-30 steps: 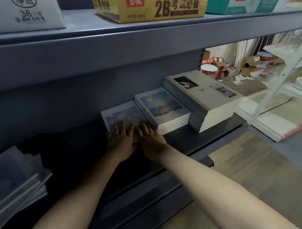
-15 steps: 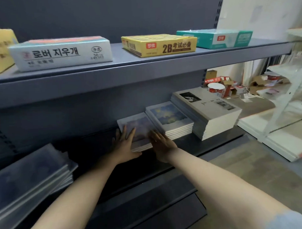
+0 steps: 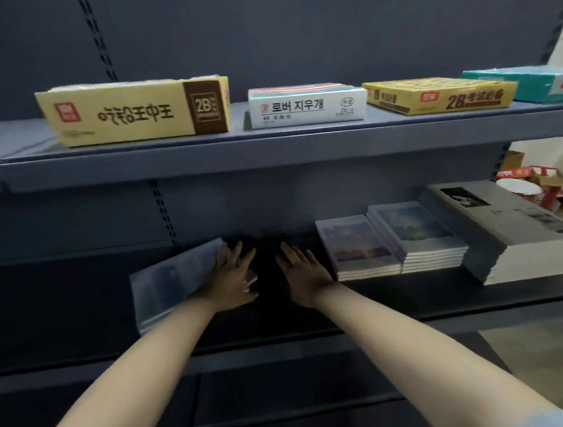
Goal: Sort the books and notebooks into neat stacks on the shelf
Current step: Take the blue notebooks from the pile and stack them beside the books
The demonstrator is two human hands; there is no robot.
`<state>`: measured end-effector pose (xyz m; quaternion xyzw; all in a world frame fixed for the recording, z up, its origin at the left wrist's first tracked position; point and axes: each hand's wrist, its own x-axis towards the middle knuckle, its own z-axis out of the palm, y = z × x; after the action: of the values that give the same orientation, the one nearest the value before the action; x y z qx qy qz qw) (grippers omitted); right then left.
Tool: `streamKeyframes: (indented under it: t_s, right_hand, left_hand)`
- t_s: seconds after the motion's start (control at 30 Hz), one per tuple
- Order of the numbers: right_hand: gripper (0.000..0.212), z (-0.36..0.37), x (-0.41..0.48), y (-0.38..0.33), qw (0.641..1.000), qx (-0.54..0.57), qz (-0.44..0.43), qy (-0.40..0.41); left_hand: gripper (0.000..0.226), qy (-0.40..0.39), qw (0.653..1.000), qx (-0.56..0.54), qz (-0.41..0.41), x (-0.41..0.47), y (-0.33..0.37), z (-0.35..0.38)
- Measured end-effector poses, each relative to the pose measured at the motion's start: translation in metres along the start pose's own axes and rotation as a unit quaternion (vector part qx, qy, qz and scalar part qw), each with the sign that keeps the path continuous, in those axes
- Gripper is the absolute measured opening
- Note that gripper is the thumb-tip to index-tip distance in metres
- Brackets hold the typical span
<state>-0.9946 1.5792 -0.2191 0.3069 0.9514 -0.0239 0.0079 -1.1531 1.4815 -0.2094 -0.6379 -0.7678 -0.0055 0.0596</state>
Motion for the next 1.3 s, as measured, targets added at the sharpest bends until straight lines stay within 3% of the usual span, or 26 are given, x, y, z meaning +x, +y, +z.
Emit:
streamKeyframes:
  t_s: [0.17, 0.4, 1.1, 1.3]
  right_hand:
    - [0.067, 0.002, 0.021, -0.046, 0.997, 0.034, -0.059, 0.030]
    - [0.064, 0.017, 0.043, -0.111, 0.991, 0.030, -0.128, 0.027]
    - [0.075, 0.009, 0.046, -0.122, 0.996, 0.013, -0.084, 0.026]
    - [0.045, 0.005, 0.033, -0.115, 0.996, -0.019, -0.076, 0.050]
  left_hand:
    - [0.099, -0.099, 0.988, -0.033, -0.114, -0.036, -0.054, 0.012]
    - [0.102, -0.117, 0.967, -0.089, -0.207, -0.077, -0.069, 0.014]
    - [0.081, -0.114, 0.972, -0.050, -0.201, -0.075, -0.056, 0.012]
    - [0.066, -0.033, 0.982, -0.026, -0.183, -0.085, -0.039, 0.008]
